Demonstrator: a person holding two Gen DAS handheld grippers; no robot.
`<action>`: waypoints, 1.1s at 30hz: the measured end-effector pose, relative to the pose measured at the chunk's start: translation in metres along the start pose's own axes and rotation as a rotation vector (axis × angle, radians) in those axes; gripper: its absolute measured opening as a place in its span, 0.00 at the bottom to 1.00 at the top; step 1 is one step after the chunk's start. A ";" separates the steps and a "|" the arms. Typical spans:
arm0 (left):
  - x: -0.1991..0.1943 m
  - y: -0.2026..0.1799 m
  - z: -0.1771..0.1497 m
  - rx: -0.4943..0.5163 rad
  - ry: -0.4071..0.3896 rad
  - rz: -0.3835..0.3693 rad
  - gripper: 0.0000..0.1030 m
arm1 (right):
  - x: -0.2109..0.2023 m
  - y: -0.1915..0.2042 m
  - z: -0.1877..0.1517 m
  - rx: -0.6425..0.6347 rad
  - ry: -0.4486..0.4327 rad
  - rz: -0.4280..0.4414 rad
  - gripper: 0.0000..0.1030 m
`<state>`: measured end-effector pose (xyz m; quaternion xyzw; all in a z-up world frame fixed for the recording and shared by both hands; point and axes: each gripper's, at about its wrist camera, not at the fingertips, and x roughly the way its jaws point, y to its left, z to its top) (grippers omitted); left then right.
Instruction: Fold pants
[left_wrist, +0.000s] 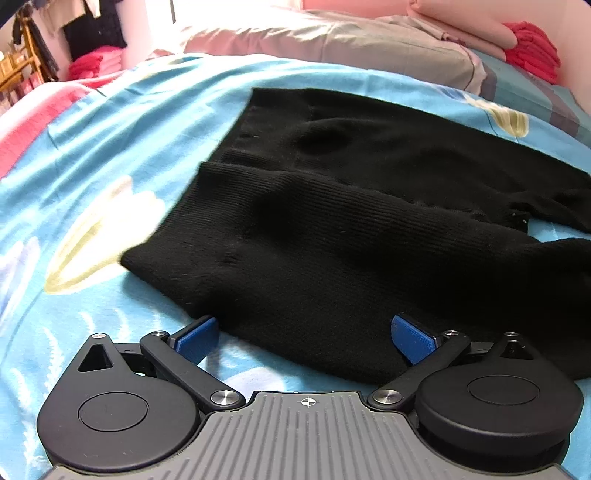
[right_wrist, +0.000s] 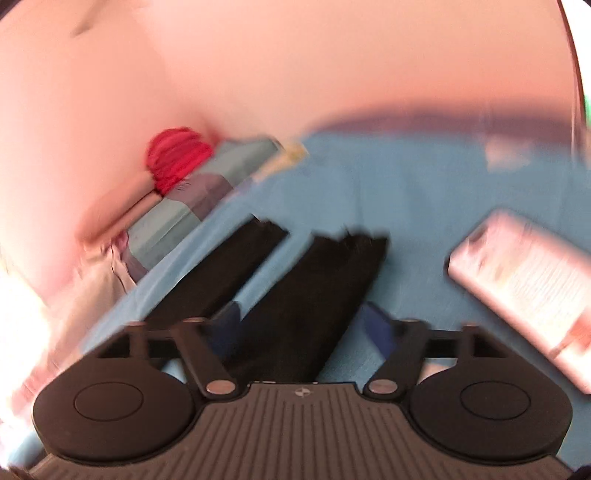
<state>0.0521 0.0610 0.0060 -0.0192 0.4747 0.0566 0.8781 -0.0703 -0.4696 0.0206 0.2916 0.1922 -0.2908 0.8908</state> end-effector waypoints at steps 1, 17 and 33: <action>-0.004 0.003 -0.002 0.001 -0.010 0.004 1.00 | -0.015 0.013 -0.008 -0.080 -0.050 -0.022 0.85; -0.068 0.110 -0.042 -0.157 -0.152 0.101 1.00 | -0.161 0.329 -0.279 -1.361 0.103 0.895 0.62; -0.080 0.186 -0.062 -0.284 -0.176 0.121 1.00 | -0.197 0.417 -0.395 -1.538 0.001 0.917 0.11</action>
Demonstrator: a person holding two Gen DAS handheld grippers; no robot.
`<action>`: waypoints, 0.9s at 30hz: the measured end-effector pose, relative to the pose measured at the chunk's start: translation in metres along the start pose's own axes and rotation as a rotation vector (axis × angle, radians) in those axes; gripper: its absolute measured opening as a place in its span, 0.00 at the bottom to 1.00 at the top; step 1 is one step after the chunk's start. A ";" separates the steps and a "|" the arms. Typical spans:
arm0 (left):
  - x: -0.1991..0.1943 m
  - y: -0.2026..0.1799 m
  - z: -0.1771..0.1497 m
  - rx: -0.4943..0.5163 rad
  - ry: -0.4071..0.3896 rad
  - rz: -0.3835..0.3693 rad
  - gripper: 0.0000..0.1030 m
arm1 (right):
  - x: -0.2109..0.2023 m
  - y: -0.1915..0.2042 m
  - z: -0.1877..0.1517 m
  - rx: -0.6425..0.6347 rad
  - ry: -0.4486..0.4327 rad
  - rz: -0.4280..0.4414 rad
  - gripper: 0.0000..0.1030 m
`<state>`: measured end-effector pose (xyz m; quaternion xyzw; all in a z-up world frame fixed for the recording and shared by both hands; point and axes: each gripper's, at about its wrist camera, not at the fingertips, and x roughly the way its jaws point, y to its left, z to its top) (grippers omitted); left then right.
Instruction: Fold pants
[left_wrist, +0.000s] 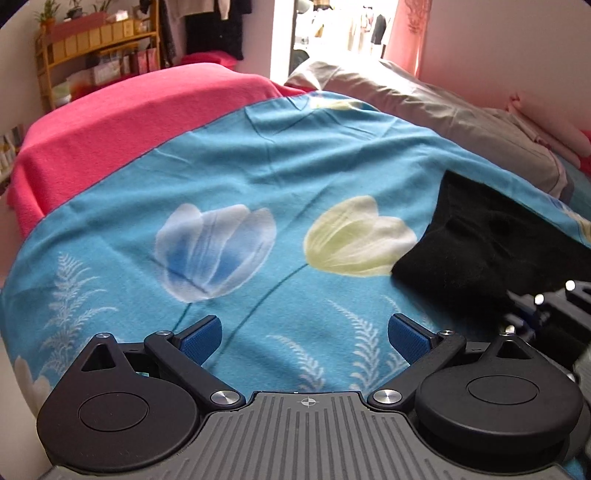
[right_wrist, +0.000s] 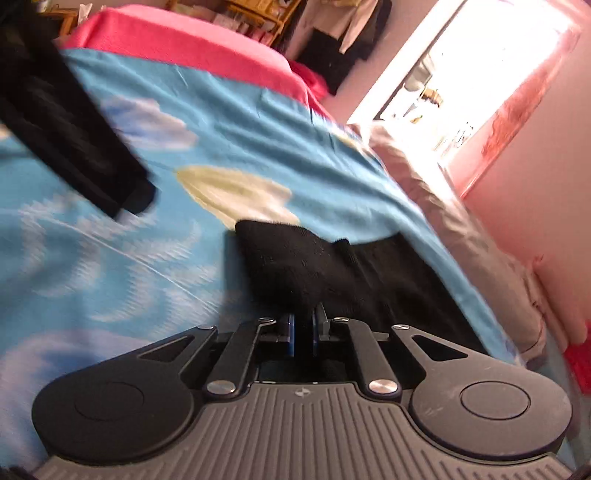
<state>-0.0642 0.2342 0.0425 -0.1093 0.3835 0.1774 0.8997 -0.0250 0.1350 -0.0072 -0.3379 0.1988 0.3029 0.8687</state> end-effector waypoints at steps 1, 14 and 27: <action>-0.002 0.002 0.000 -0.003 -0.004 0.003 1.00 | -0.007 0.003 0.005 0.030 0.000 0.038 0.11; -0.018 -0.019 0.002 0.045 -0.031 -0.033 1.00 | -0.093 -0.063 -0.058 0.394 -0.041 0.168 0.71; 0.000 -0.139 -0.009 0.217 0.007 -0.159 1.00 | -0.259 -0.279 -0.364 1.328 0.235 -0.691 0.72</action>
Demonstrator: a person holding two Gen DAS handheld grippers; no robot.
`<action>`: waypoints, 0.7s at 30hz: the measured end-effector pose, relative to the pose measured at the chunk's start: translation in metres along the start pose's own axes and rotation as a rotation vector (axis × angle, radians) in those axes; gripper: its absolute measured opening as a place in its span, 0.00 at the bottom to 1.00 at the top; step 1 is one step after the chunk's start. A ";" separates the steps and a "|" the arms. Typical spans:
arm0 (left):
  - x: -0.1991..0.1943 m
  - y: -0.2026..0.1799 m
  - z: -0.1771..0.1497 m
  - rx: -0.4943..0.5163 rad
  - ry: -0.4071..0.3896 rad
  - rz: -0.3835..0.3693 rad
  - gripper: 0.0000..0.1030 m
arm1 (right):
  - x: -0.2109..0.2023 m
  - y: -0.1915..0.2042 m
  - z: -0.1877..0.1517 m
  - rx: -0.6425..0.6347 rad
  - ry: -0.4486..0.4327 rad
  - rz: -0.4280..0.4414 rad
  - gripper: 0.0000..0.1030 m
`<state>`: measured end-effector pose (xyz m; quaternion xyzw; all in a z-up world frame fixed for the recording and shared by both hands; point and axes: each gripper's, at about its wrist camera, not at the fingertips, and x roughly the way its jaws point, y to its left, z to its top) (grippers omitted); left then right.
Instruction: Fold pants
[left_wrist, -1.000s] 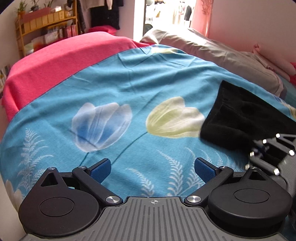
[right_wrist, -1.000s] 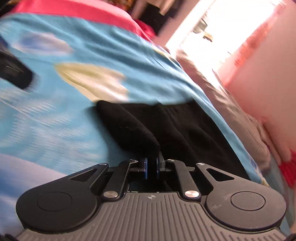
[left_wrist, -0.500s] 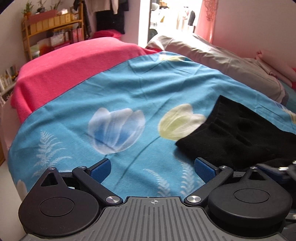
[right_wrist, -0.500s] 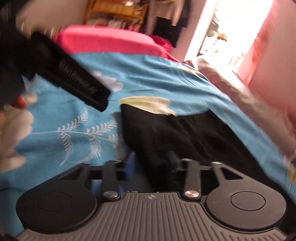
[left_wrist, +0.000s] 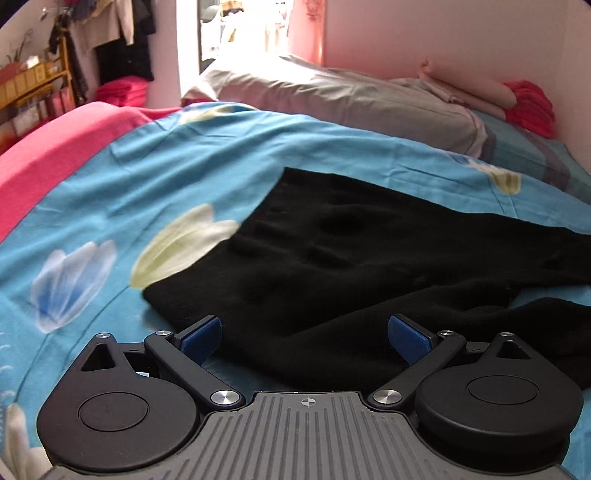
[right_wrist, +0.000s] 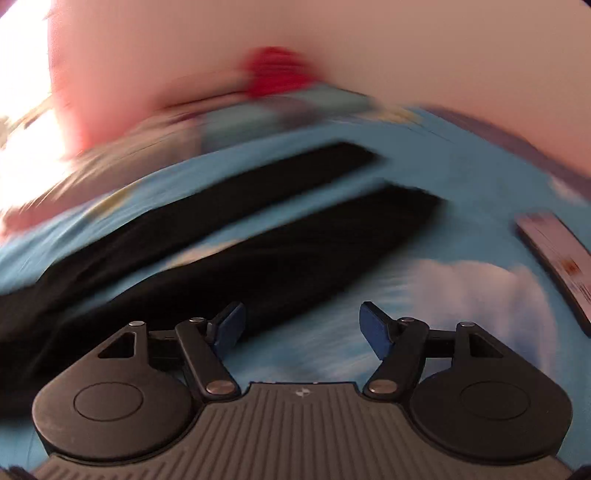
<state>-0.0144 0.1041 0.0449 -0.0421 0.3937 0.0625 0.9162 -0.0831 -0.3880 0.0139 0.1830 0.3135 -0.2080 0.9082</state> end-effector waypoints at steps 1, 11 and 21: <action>0.003 -0.005 0.001 0.006 0.009 0.007 1.00 | 0.012 -0.012 0.009 0.055 0.016 -0.009 0.74; 0.036 -0.034 -0.008 0.061 0.090 0.069 1.00 | 0.059 -0.034 0.046 0.015 -0.062 0.013 0.07; 0.019 -0.049 -0.020 0.224 0.111 0.017 1.00 | 0.020 -0.092 0.039 0.175 -0.020 -0.048 0.21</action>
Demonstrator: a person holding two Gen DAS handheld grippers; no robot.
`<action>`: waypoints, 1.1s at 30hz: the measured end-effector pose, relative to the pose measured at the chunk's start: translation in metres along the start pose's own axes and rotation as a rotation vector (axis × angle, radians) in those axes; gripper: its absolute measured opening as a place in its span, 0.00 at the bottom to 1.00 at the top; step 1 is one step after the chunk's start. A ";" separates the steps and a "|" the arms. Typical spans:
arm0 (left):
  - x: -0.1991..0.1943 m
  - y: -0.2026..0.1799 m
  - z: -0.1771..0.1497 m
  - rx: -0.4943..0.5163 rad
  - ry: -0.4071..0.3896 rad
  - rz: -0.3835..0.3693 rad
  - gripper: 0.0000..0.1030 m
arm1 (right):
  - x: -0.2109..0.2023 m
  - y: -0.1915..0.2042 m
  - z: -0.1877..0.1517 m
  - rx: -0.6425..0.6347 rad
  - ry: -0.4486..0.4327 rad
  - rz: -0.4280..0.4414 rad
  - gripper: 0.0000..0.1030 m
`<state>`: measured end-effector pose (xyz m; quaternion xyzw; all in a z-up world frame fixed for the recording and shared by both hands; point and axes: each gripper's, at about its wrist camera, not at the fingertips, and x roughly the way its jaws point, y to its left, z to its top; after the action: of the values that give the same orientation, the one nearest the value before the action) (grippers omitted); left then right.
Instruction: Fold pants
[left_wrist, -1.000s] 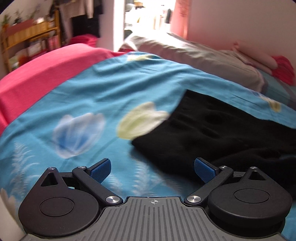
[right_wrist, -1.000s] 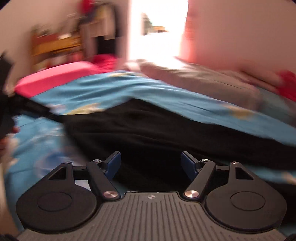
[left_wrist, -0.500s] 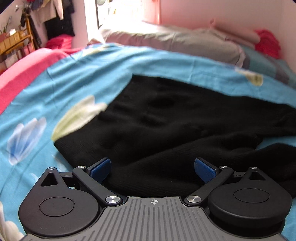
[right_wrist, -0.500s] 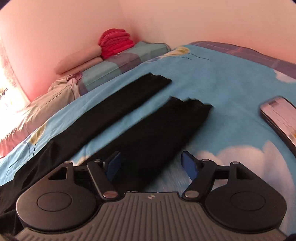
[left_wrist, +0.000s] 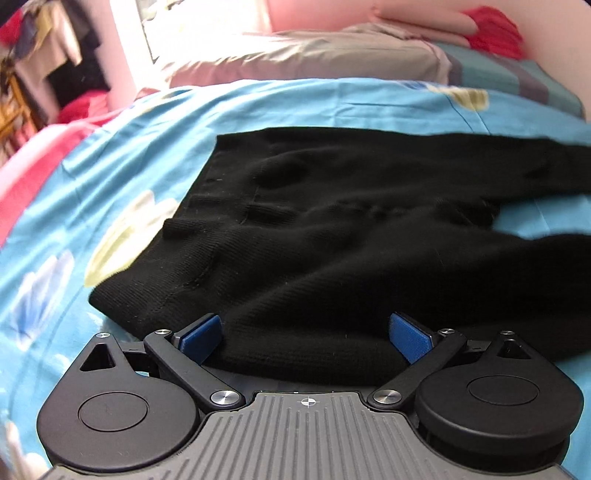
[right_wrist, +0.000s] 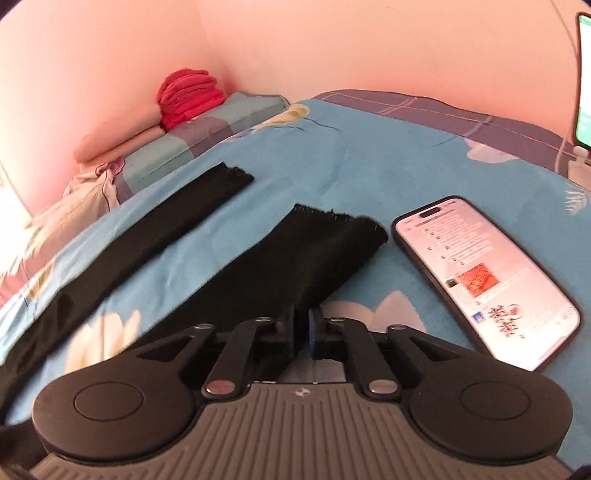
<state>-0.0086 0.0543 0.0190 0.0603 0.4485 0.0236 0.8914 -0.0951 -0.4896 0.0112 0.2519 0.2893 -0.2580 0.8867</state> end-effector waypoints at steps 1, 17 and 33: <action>-0.004 0.001 -0.001 0.009 -0.009 -0.002 1.00 | -0.009 0.002 0.003 -0.008 -0.027 -0.028 0.36; -0.003 0.012 0.008 -0.043 -0.032 -0.058 1.00 | -0.125 0.254 -0.222 -1.387 -0.088 0.646 0.36; 0.008 0.016 0.006 -0.045 -0.020 -0.049 1.00 | -0.159 0.268 -0.225 -1.377 0.046 0.842 0.44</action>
<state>0.0015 0.0704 0.0181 0.0294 0.4401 0.0114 0.8974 -0.1310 -0.1079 0.0347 -0.2579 0.2823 0.3391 0.8595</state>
